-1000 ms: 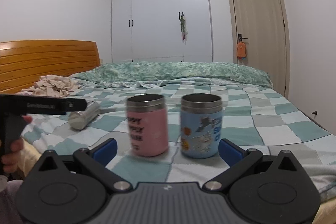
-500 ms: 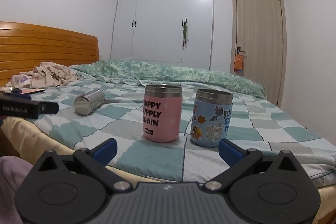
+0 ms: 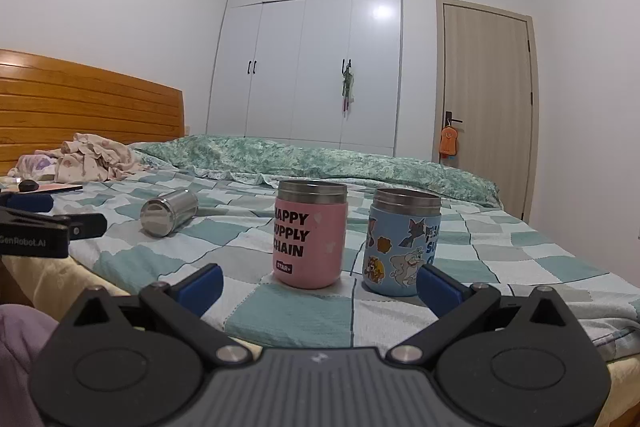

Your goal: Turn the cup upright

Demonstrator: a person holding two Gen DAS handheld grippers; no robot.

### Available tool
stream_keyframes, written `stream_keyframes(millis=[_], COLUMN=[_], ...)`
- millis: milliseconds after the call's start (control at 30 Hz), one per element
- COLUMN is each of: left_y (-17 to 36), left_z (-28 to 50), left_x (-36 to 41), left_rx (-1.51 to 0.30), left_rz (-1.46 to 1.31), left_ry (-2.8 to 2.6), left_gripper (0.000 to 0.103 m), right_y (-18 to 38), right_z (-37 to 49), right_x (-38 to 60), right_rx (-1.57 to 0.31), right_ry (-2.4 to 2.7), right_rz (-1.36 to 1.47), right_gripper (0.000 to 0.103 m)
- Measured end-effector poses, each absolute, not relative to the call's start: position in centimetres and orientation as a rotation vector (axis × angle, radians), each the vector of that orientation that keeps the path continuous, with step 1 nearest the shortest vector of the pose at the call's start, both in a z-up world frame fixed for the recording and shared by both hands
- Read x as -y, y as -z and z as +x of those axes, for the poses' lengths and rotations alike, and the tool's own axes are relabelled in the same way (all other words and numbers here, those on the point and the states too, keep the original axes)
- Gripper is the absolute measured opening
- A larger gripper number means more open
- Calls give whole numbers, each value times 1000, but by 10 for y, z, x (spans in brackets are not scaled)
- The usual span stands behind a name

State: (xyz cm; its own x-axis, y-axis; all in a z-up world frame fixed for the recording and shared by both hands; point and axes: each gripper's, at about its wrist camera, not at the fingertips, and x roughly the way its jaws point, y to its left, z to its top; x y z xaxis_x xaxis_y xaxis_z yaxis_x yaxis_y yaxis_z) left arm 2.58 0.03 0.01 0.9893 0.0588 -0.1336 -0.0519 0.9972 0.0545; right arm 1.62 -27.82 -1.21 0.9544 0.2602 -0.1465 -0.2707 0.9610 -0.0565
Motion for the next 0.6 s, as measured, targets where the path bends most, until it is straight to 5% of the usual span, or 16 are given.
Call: stream_keyframes(millis=[600], left_y=[1], left_z=[23], left_x=[0], left_rx=[-122], left_rz=[53], left_ry=[-51], left_gripper=[103], right_y=[13], right_z=[15], right_x=[280], right_rx=[-131], right_ry=[-270], right_rz=[-71], right_gripper=[103])
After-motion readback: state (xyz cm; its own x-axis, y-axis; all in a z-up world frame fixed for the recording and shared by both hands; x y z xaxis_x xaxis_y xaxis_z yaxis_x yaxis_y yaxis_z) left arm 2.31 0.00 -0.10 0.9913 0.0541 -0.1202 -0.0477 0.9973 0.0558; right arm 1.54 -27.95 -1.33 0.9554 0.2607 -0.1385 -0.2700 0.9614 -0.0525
